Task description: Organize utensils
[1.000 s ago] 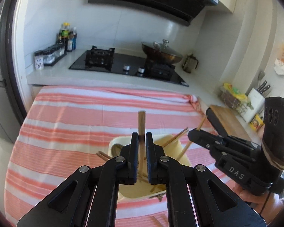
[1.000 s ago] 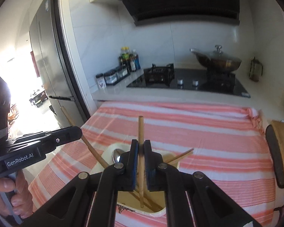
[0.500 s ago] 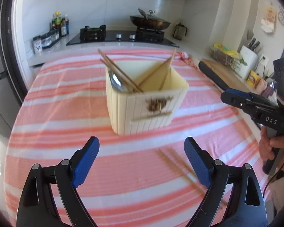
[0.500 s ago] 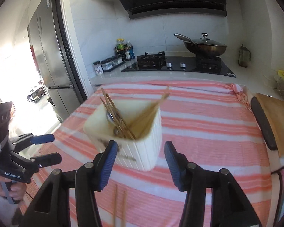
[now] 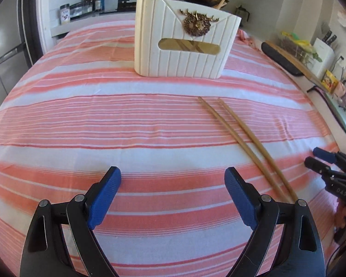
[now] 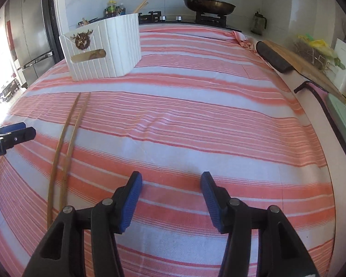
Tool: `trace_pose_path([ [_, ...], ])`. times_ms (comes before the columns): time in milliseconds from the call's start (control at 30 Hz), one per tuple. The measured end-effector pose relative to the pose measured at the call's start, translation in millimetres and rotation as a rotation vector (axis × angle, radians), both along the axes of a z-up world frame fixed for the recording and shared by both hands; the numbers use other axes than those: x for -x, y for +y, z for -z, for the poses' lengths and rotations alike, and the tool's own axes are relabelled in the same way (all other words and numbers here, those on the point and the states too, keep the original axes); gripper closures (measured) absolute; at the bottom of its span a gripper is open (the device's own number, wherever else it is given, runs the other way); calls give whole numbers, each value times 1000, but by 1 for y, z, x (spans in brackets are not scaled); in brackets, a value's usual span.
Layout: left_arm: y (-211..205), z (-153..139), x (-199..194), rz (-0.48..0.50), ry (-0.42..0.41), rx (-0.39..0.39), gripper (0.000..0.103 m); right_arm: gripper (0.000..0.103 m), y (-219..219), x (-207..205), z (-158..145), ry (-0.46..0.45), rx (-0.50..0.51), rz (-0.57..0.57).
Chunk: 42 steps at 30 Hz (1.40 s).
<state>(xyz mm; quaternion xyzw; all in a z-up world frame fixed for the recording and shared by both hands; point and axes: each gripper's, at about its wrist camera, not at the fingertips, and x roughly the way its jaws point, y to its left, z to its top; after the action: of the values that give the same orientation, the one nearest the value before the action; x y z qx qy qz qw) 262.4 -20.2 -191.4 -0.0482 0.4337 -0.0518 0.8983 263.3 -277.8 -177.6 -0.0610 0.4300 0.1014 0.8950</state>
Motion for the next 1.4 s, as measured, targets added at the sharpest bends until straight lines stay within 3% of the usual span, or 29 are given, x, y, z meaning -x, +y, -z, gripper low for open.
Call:
trace_pose_path([
  [167,-6,3,0,5,1,-44,9,44,0,-2,2,1,5,8],
  [433,-4,5,1,1,7,-29,3,42,1,0,3,-2,9,11],
  [1400,-9,7,2,-1,12,-50,1,42,0,0,3,-2,10,10],
])
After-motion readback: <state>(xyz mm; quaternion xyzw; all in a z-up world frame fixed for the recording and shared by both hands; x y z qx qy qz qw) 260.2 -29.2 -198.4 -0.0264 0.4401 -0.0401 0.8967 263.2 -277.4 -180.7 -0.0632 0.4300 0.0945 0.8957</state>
